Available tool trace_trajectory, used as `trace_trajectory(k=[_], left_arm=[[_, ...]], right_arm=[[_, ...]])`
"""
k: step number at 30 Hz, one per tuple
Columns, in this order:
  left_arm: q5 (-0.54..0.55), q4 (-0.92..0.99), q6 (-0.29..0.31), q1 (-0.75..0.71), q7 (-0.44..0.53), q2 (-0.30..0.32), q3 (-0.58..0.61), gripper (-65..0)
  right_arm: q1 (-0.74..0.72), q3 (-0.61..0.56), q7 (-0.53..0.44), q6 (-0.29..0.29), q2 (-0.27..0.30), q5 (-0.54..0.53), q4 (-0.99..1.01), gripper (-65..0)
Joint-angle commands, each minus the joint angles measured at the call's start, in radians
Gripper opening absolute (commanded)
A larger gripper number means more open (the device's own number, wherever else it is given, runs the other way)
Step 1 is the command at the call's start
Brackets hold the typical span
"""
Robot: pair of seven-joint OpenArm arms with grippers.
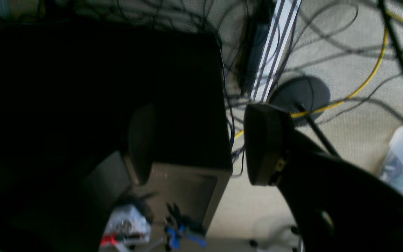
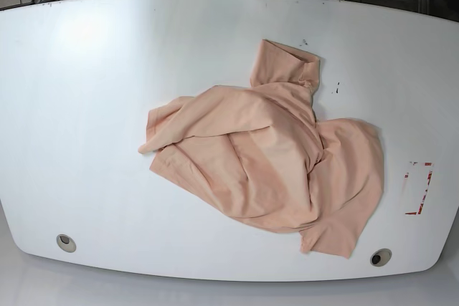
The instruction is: Fold the T-shirt properly
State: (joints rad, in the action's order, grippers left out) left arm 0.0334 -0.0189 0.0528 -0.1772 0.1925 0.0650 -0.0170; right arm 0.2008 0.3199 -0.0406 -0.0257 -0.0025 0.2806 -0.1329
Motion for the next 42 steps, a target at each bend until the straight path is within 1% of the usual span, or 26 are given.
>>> trace_trajectory(k=[1, 14, 22, 24, 26, 28, 30, 32, 34, 36, 40, 42], left_arm=[[-0.003, -0.005, 0.007, -0.005, 0.008, 0.005, 0.0, -27.9], [-0.005, -0.001, -0.004, -0.012, 0.015, 0.008, 0.002, -27.9], [-0.012, -0.024, -0.002, -0.026, 0.017, 0.01, 0.0, -29.9], [-0.011, -0.039, -0.002, -0.042, 0.019, 0.011, 0.0, -31.3], [-0.008, -0.117, 0.001, -0.119, 0.023, 0.009, 0.006, -37.4], [-0.007, -0.172, 0.0, -0.158, 0.022, 0.011, 0.006, -41.3], [-0.006, -0.236, -0.001, -0.2, 0.019, 0.013, 0.006, -48.2], [-0.006, -0.292, -0.002, -0.239, 0.016, 0.015, 0.005, -50.4], [-0.005, -0.348, -0.003, -0.277, 0.015, 0.016, 0.005, -50.0], [-0.003, -0.416, -0.005, -0.343, 0.017, 0.013, 0.001, -44.4], [-0.002, -0.46, -0.005, -0.389, 0.03, 0.008, 0.0, -34.6], [-0.002, -0.489, -0.004, -0.414, 0.034, 0.007, -0.001, -33.0]], right_arm=[[0.009, 0.001, 0.005, -0.002, 0.004, -0.004, -0.002, -62.0], [0.009, 0.002, 0.01, -0.001, 0.003, 0.005, -0.012, -61.8], [0.024, 0.003, 0.012, 0.003, 0.002, 0.004, -0.016, -61.6], [0.031, 0.004, 0.01, 0.003, 0.001, 0.005, -0.02, -61.5], [0.057, 0.006, 0.011, 0.001, -0.004, 0.01, -0.038, -61.5], [0.078, 0.005, 0.009, 0.002, -0.006, 0.012, -0.056, -61.6], [0.103, 0.004, 0.01, 0.001, -0.008, 0.014, -0.084, -61.5], [0.123, 0.006, 0.01, 0.001, -0.008, 0.015, -0.106, -61.5], [0.146, 0.005, 0.008, 0.002, -0.009, 0.015, -0.127, -61.5], [0.193, 0.003, 0.0, 0.003, -0.008, 0.018, -0.159, -61.3], [0.225, 0.003, -0.005, 0.005, -0.009, 0.019, -0.183, -61.3], [0.243, 0.003, -0.004, 0.004, -0.01, 0.019, -0.203, -61.3]])
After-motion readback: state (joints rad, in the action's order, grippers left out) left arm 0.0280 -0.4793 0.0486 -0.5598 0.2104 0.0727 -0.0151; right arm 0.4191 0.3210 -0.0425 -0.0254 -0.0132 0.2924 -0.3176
